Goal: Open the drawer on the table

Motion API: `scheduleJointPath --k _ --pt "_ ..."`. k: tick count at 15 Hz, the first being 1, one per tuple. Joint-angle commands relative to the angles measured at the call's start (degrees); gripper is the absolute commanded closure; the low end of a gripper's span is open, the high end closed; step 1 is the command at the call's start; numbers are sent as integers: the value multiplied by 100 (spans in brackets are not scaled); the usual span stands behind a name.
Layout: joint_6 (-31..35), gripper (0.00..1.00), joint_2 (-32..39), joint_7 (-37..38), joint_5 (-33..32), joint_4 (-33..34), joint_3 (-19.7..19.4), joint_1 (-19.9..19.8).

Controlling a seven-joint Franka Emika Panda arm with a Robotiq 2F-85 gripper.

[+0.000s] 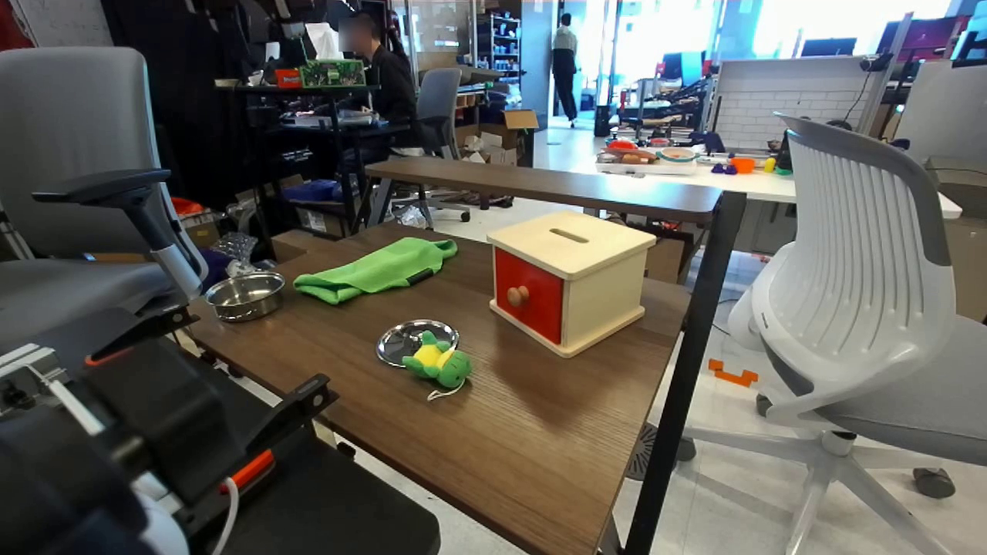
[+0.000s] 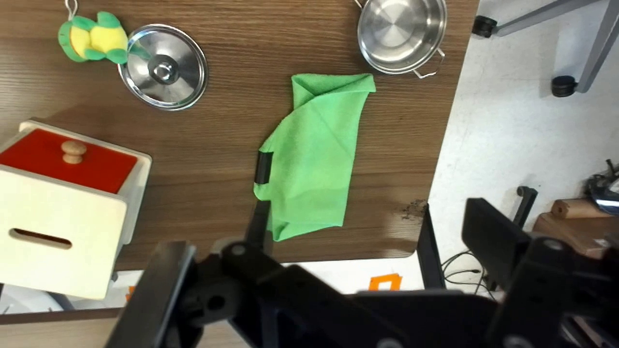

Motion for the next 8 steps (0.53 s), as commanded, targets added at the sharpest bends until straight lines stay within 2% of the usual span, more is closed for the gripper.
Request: scheduleJointPath --k 1,8 --pt "-27 0 589 57 -64 435 -127 -225" --pt "25 0 1351 -49 -15 617 -348 -550"
